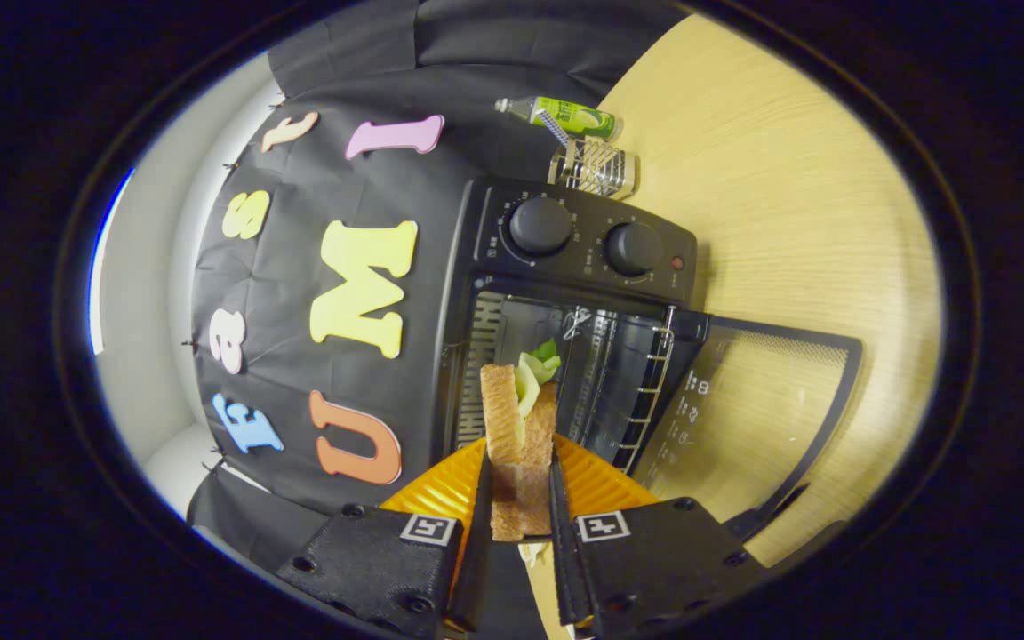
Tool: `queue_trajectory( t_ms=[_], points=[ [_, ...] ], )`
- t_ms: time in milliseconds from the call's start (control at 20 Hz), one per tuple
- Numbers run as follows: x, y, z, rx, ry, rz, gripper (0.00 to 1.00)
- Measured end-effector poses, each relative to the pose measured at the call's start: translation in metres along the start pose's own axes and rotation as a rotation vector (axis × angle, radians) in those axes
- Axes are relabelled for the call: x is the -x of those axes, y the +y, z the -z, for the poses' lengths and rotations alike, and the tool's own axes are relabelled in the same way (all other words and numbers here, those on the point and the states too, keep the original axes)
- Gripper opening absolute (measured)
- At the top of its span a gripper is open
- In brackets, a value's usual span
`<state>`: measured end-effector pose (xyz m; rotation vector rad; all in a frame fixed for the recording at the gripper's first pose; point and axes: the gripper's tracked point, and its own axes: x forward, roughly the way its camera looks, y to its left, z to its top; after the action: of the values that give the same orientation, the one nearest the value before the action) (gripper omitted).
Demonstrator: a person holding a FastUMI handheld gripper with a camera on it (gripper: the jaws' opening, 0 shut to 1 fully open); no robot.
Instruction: Open the toaster oven, put the food inside, and close the toaster oven door.
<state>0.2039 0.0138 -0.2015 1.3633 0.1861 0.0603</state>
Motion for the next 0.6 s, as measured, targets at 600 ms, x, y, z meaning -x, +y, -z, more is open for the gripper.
queue_trajectory(
  t_ms=[600],
  points=[
    [-0.07, -0.015, -0.021, 0.144, -0.057, 0.058, 0.36]
  ],
)
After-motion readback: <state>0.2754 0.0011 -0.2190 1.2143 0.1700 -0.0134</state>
